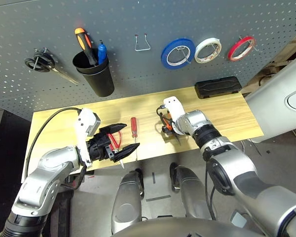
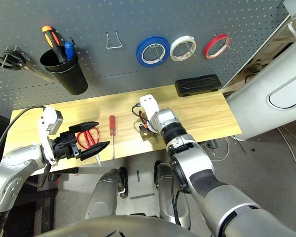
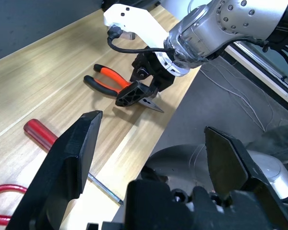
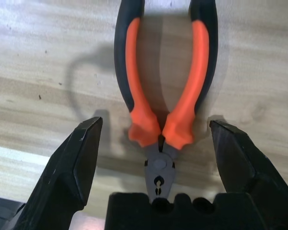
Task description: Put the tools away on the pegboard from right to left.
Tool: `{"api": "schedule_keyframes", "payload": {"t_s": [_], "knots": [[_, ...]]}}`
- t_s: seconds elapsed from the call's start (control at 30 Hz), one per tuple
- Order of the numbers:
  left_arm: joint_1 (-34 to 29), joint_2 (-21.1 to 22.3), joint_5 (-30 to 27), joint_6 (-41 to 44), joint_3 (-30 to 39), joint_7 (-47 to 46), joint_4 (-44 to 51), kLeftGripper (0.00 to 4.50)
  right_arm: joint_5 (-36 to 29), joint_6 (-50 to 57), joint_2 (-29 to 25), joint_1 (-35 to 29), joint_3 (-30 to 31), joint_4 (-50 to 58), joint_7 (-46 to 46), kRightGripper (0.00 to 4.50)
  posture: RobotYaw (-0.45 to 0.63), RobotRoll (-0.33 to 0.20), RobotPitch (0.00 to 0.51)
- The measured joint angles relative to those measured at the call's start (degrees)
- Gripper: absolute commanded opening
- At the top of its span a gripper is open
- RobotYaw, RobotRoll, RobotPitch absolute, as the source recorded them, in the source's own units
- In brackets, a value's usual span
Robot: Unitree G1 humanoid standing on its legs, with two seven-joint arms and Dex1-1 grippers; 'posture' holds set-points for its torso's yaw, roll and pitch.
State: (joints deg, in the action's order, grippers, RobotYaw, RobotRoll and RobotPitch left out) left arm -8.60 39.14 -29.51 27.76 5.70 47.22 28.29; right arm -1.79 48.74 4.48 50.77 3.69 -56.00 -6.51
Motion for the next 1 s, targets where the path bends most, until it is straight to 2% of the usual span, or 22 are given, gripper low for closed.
{"api": "schedule_keyframes", "payload": {"t_s": [0.3, 0.5, 0.73, 0.8, 0.87, 1.0], "knots": [[-1.4, 0.0, 0.0, 0.0, 0.1, 0.0, 0.6, 4.50, 1.7, -6.5, 0.2, 1.8, 0.1, -7.2, 0.0, 4.46, 0.17, 0.000, 0.272], [-2.3, 0.0, 0.0, -0.2, 0.5, -0.1, 0.7, 4.50, 3.6, -11.1, 0.3, 2.4, 0.1, -10.7, -0.5, 2.46, 0.18, 0.000, 0.249], [-0.3, -0.7, 0.2, -1.9, 0.6, -0.5, -0.3, 4.50, 3.6, -8.1, -1.8, 3.0, -0.2, -9.5, -3.7, 2.44, 0.13, 0.000, 0.205], [1.2, -1.1, 0.2, -2.8, 0.8, -0.3, -2.0, 4.50, 3.5, -6.2, -3.2, 1.8, 0.0, -5.1, -5.9, 2.44, 0.12, 0.000, 0.189], [2.3, -1.4, -0.4, -2.9, 1.3, 0.0, -3.3, 4.50, 3.0, -4.1, -5.2, -1.3, 1.0, 3.7, -9.3, 2.44, 0.11, 0.000, 0.173], [4.9, -2.2, -2.8, -2.9, 2.9, 0.3, -4.7, 4.50, 1.2, 1.5, -11.4, -12.2, 5.5, 28.0, -18.4, 2.44, 0.09, 0.000, 0.134]]}}
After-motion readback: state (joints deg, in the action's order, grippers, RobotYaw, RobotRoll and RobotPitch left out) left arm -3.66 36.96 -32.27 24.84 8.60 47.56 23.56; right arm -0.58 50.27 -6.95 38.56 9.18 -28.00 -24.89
